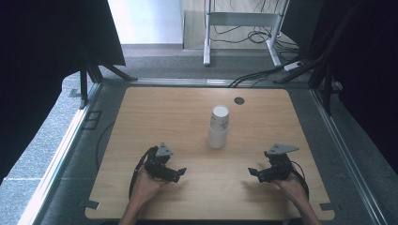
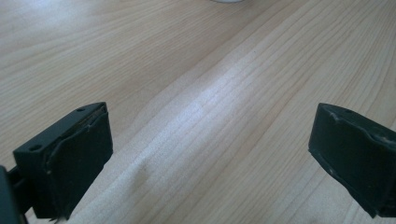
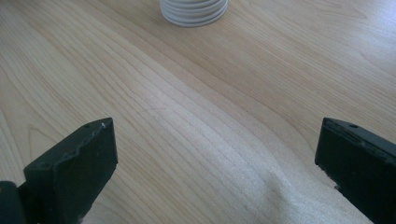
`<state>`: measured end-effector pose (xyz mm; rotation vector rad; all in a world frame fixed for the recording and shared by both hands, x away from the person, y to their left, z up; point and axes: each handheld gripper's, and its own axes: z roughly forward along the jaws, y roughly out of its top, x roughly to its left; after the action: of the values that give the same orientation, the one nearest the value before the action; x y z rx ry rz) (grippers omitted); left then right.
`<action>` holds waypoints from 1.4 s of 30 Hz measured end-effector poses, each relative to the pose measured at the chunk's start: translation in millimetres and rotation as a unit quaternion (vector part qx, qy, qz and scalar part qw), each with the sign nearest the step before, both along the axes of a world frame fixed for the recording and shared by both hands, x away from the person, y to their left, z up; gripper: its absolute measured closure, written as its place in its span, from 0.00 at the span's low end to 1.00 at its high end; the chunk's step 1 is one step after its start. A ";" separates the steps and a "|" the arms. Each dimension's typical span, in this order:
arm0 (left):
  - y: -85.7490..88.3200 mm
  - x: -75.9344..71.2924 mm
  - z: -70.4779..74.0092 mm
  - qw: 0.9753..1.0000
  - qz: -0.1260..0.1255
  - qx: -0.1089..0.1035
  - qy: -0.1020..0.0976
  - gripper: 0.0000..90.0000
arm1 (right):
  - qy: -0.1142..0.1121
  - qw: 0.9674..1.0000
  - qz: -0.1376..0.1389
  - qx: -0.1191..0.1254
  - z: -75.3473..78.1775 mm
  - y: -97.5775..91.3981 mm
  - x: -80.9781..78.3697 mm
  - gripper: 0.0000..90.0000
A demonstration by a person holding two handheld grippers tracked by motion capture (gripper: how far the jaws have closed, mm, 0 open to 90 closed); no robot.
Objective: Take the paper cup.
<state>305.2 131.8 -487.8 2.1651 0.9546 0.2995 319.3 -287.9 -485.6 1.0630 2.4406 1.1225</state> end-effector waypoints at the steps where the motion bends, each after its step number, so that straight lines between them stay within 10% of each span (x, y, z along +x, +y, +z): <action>1: -0.2 0.4 0.5 1.000 0.000 0.001 0.000 0.00 | 0.000 1.000 0.001 0.001 0.5 -0.4 0.7 0.00; 42: -27.8 49.4 31.3 0.999 -0.038 -0.014 -0.026 0.00 | -0.013 0.999 0.024 0.035 42.7 17.8 27.7 0.00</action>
<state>354.6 104.0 -456.5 2.1512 0.8397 0.3025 347.0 -270.1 -442.9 1.0081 2.4351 1.2367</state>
